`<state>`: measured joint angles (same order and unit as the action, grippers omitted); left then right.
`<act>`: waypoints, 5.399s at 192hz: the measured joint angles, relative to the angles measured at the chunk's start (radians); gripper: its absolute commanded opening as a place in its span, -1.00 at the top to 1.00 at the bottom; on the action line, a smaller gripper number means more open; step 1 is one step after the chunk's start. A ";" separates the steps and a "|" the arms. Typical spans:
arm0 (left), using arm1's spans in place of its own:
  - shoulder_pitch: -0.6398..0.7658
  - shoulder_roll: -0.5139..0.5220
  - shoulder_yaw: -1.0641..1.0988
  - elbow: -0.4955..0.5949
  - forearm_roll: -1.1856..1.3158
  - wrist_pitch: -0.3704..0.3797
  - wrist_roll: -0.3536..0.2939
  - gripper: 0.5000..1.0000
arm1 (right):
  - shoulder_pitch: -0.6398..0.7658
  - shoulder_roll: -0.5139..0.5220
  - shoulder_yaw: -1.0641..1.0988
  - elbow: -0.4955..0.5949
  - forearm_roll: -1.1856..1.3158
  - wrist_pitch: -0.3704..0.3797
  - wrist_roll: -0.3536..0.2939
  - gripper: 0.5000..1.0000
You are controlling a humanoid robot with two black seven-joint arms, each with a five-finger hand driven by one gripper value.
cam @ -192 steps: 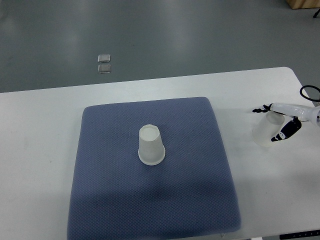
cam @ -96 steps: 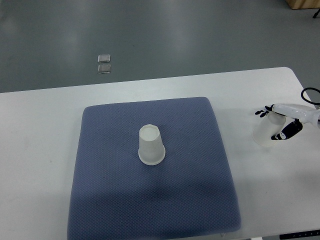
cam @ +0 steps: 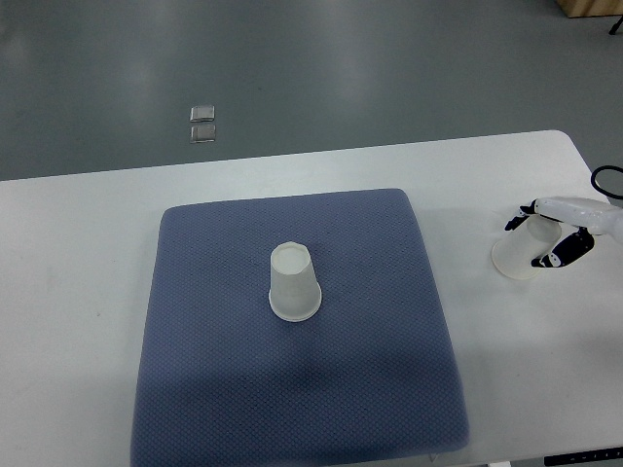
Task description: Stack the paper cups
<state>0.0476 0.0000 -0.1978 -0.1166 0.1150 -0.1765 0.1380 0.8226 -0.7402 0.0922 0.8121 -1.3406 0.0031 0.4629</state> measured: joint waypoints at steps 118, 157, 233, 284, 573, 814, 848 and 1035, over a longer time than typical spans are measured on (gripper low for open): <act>0.000 0.000 0.000 0.000 0.000 0.000 0.000 -1.00 | 0.175 -0.096 0.018 0.173 0.015 0.237 0.054 0.23; 0.000 0.000 0.000 0.000 0.000 0.000 0.000 -1.00 | 0.264 -0.086 0.020 0.259 0.018 0.301 0.050 0.24; 0.000 0.000 0.000 0.000 0.000 0.000 0.000 -1.00 | 0.387 0.110 0.132 0.328 0.021 0.489 0.002 0.23; 0.000 0.000 0.000 0.000 0.000 0.000 0.000 -1.00 | 0.462 0.258 0.208 0.329 0.021 0.605 -0.057 0.21; 0.000 0.000 0.000 0.000 0.000 0.000 0.000 -1.00 | 0.392 0.473 0.192 0.267 -0.095 0.605 -0.159 -0.63; 0.000 0.000 0.000 0.000 0.000 0.000 0.000 -1.00 | 0.187 0.427 0.406 -0.181 0.797 0.559 -0.232 -0.69; 0.000 0.000 0.000 0.000 0.000 0.000 0.000 -1.00 | 0.153 0.432 0.404 -0.262 1.051 0.547 -0.375 -0.69; 0.000 0.000 0.000 0.000 0.000 0.000 0.000 -1.00 | 0.020 0.464 0.406 -0.282 1.651 0.483 -0.486 -0.70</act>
<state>0.0476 0.0000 -0.1978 -0.1166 0.1150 -0.1766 0.1380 0.8425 -0.2759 0.4982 0.5305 0.3103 0.4861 -0.0230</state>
